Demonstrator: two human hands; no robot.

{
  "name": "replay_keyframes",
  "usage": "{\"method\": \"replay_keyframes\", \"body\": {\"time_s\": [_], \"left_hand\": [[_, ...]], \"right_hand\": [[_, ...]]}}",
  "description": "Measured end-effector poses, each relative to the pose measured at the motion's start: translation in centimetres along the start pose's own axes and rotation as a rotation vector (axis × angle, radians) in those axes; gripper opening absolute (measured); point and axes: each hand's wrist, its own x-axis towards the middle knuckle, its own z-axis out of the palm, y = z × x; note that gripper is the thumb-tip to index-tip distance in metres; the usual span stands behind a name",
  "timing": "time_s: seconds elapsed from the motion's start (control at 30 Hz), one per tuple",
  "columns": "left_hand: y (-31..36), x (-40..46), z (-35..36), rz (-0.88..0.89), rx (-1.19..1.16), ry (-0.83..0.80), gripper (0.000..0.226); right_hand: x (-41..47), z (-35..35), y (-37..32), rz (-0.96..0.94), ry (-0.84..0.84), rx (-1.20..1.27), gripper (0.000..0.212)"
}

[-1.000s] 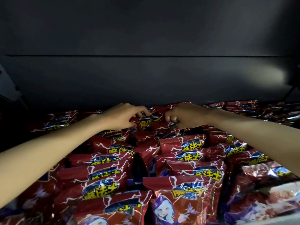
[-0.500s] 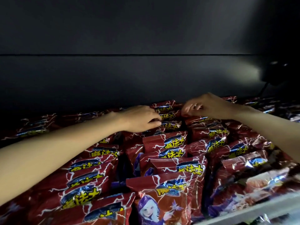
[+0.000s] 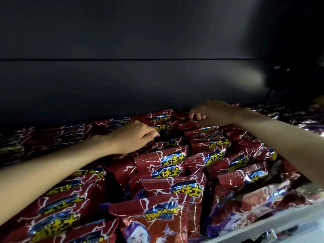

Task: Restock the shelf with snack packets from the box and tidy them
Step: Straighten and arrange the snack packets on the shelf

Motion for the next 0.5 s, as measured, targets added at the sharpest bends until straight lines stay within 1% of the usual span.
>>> {"method": "replay_keyframes", "body": {"time_s": [0.1, 0.2, 0.37, 0.43, 0.5], "left_hand": [[-0.2, 1.5, 0.0, -0.093, 0.036, 0.012, 0.031], [-0.4, 2.3, 0.2, -0.15, 0.03, -0.018, 0.04], [-0.7, 1.9, 1.1, -0.172, 0.058, -0.033, 0.054], [-0.7, 1.7, 1.3, -0.174, 0.055, 0.0, 0.056], [-0.7, 1.6, 1.5, -0.168, 0.075, 0.067, 0.06]], "right_hand": [[-0.2, -0.3, 0.2, 0.021, -0.041, 0.052, 0.039], [-0.6, 0.5, 0.6, 0.018, -0.022, 0.06, 0.039], [-1.1, 1.4, 1.2, 0.005, -0.01, 0.128, 0.034], [-1.0, 1.2, 0.9, -0.009, -0.019, 0.077, 0.037], [-0.6, 0.7, 0.2, -0.045, 0.008, 0.025, 0.037]]}}
